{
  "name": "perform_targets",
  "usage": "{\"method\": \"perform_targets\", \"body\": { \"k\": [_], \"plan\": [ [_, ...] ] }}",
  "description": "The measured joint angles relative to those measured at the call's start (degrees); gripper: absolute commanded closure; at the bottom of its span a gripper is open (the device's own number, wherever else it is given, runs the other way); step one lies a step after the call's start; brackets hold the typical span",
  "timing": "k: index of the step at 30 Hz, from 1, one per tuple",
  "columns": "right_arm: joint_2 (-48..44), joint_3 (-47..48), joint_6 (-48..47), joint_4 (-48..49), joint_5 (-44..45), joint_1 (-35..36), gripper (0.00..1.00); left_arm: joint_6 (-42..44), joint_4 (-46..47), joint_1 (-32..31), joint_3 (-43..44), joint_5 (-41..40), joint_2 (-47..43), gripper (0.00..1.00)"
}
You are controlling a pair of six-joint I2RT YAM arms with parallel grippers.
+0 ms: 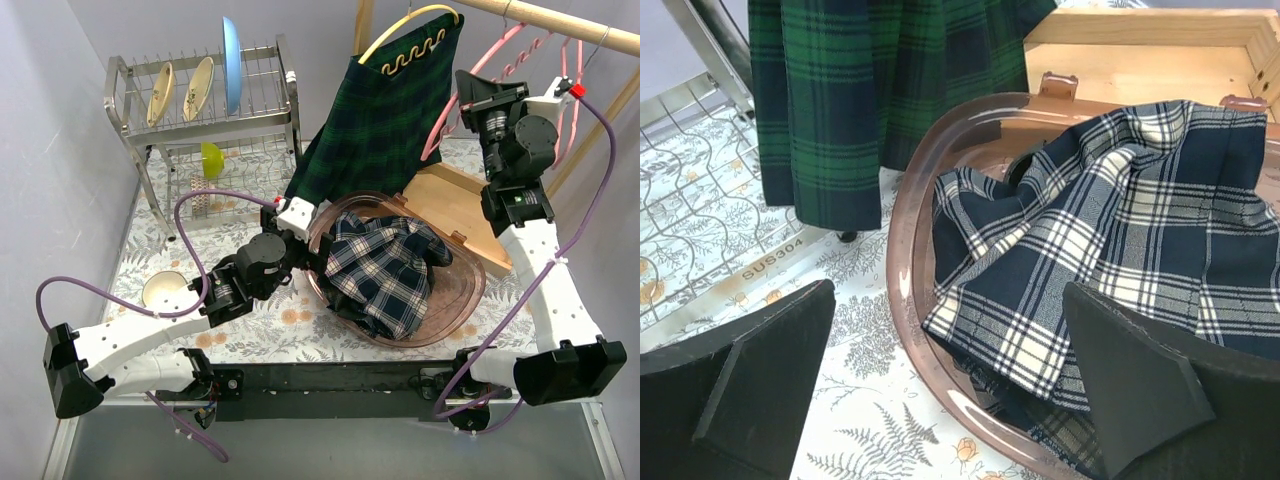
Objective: Remove the skirt from the hanger
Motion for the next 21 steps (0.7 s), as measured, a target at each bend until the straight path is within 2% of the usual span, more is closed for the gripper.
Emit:
{"method": "perform_targets", "body": {
  "k": [13,14,15,17,18,21],
  "plan": [
    [4.9,2.9,10.0,-2.7,-2.2,-9.3,0.99,0.6,1.4,0.0,0.0,-0.8,-0.8,0.02],
    [4.9,2.9,10.3,-3.0,-2.7,-9.6,0.96,0.6,1.4,0.0,0.0,-0.9,-0.9,0.02],
    [4.8,2.9,10.7,-3.1,-3.2,-9.9,0.81,0.6,1.4,0.0,0.0,-1.0,-0.9,0.02],
    [4.4,2.9,11.4,-3.6,-4.8,-10.7,0.61,0.7,1.4,0.0,-0.1,-1.2,-0.9,0.02],
    [4.2,2.8,11.7,-3.8,-5.2,-11.1,0.47,0.7,1.6,0.0,-0.3,-1.3,-0.9,0.02],
    [2.8,2.2,11.7,-4.0,-6.1,-12.3,0.28,1.0,2.0,0.0,-0.9,-1.6,-1.0,0.02]
  ]
}}
